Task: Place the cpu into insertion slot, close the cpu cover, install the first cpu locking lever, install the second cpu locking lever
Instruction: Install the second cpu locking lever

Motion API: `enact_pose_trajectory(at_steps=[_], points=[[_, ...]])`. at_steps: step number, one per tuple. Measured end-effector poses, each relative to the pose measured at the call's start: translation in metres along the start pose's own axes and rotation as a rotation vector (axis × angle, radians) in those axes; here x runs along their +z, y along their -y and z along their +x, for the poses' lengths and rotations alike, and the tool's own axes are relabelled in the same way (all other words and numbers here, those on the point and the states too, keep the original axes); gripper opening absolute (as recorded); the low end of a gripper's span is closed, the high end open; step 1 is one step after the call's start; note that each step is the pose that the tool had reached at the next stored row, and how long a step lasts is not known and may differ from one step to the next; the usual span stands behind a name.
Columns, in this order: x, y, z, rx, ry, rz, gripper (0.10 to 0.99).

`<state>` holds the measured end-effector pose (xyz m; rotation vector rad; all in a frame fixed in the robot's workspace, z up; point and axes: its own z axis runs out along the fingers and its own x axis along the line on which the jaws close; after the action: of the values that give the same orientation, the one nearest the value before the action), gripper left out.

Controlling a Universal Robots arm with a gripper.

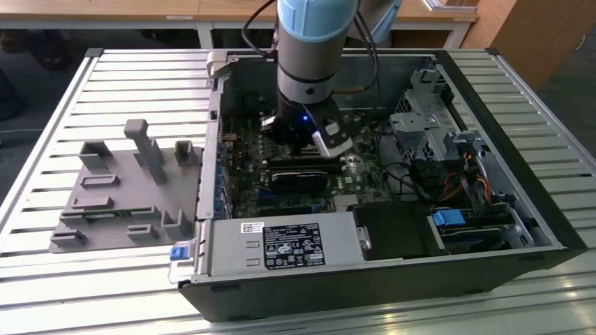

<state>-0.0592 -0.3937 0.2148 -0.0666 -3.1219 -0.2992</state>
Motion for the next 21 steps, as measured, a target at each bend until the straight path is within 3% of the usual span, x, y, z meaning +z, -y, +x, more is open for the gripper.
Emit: enact_pose_trajectory(at_steps=[3, 8, 13, 21], points=[[0.0018, 0.0010, 0.0002, 0.004, 0.0003, -0.003, 0.106], [0.0017, 0.0052, 0.0017, 0.006, 0.0000, -0.029, 0.106], [0.0023, 0.0070, 0.0043, 0.007, -0.0008, -0.046, 0.106], [0.0078, 0.0082, 0.0071, 0.012, -0.0002, -0.057, 0.106]])
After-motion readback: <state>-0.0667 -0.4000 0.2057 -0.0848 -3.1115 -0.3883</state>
